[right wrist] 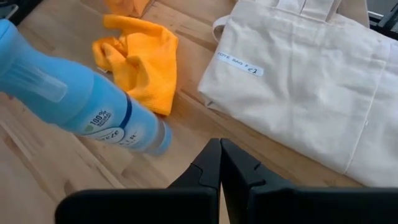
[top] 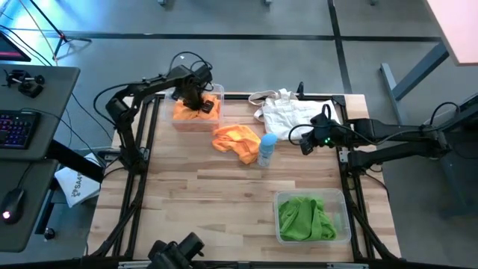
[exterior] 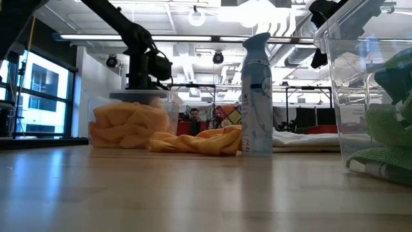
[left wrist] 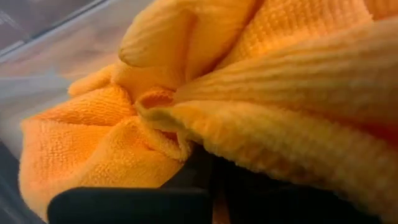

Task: Sort microfiber towel by color & place in baskets
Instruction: Put the yellow microfiber towel into the top transparent bin

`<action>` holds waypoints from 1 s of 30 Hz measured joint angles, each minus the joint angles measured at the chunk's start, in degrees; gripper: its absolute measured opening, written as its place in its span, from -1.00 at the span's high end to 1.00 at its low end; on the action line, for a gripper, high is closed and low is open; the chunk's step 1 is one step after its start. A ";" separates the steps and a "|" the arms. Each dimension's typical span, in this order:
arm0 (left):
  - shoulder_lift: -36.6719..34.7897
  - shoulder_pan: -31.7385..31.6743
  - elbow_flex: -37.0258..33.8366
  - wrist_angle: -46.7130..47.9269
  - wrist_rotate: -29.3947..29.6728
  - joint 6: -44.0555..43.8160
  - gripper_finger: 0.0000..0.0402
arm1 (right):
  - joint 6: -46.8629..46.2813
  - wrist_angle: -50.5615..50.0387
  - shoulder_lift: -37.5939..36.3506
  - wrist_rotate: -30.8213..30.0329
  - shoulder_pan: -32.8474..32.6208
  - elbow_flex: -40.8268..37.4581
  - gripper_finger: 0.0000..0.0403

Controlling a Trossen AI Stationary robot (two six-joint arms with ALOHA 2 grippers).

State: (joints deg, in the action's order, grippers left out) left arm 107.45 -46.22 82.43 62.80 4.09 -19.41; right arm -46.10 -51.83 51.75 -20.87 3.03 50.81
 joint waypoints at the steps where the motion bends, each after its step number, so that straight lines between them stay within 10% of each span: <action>1: 0.40 0.29 0.00 0.09 0.90 -0.05 0.96 | 0.07 0.00 0.00 0.13 0.00 0.00 1.00; 30: -22.53 0.47 0.04 0.00 2.49 -4.07 0.52 | 4.07 -0.01 0.00 0.78 0.00 0.01 1.00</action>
State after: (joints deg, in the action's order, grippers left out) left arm 84.92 -45.76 82.48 62.79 6.58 -23.49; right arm -42.03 -51.85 51.75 -20.09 3.03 50.81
